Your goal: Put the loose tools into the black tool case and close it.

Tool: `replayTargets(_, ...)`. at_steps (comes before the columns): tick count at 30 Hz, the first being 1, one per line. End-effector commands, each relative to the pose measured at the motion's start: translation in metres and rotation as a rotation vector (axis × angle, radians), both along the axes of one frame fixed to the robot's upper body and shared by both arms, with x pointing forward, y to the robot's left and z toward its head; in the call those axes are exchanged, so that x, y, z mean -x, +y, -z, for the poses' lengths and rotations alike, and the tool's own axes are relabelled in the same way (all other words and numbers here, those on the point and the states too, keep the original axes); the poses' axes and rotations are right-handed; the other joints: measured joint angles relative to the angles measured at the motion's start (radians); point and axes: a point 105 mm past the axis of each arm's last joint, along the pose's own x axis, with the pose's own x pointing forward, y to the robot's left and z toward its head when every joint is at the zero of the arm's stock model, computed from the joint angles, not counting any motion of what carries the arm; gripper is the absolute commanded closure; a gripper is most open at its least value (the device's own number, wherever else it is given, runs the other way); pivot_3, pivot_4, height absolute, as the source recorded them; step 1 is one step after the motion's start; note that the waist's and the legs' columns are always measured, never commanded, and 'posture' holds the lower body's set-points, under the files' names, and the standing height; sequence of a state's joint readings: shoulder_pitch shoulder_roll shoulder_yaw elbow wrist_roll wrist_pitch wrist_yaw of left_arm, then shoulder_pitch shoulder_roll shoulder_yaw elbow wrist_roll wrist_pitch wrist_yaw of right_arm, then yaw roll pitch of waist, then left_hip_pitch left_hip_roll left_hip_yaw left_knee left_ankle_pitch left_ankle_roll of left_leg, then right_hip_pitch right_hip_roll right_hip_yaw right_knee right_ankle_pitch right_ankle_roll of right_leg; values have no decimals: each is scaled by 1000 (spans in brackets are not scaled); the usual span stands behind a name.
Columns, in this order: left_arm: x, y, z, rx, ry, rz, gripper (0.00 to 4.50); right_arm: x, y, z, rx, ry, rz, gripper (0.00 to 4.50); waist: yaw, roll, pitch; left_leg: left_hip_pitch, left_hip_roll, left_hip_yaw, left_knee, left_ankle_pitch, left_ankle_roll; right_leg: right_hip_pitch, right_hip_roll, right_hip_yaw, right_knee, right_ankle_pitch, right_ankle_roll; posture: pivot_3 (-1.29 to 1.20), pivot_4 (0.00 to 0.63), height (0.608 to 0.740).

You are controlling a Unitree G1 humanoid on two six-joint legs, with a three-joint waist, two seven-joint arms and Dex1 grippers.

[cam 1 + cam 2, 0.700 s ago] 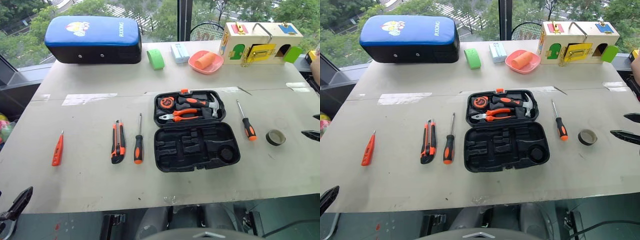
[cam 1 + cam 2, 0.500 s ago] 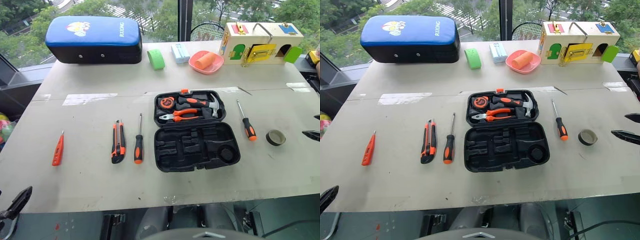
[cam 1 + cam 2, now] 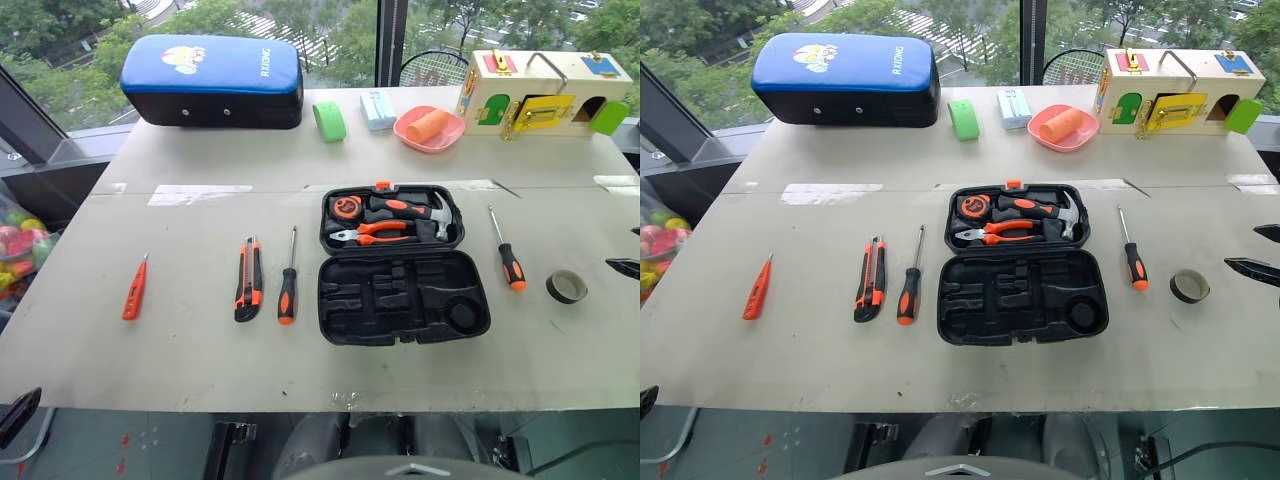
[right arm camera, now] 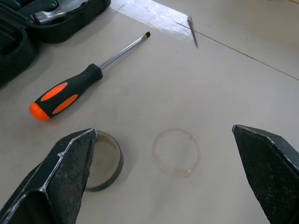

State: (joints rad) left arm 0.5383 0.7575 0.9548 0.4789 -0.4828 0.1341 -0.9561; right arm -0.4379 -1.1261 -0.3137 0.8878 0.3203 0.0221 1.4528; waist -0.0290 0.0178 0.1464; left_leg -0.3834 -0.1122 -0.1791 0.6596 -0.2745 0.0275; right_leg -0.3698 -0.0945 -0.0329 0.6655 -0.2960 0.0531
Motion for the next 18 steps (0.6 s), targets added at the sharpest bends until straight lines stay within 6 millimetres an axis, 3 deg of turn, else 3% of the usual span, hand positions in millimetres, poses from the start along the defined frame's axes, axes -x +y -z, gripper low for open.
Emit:
replayTargets(1,-8,-3,-9,-33,-28,95,54,2,1,-14,8,-35,-25,0,6,0,0,0,0,2,0,0,0,0,0,1,0,0,0,0,150,735)
replayTargets(3,-21,-18,-18,-30,-62,179,54,1,11,-20,8,-54,-71,0,10,-1,-1,0,0,6,0,-1,2,-1,-1,6,0,0,0,0,150,735)
replayTargets(8,-65,-67,-59,-44,-155,400,54,0,55,-43,-29,-113,-247,0,15,-1,-1,0,1,8,0,-1,2,-2,0,9,0,0,1,0,150,735)
replayTargets(12,-94,-143,-89,20,-186,670,54,10,109,-52,-55,-133,-423,0,17,-4,-2,-1,4,9,0,-2,3,-3,2,9,-1,1,1,0,150,735)
replayTargets(18,-106,-238,-92,125,-59,935,54,26,167,-59,-76,-159,-595,0,16,-4,-1,-2,5,13,0,-2,3,-6,3,14,-1,1,1,0,150,735)
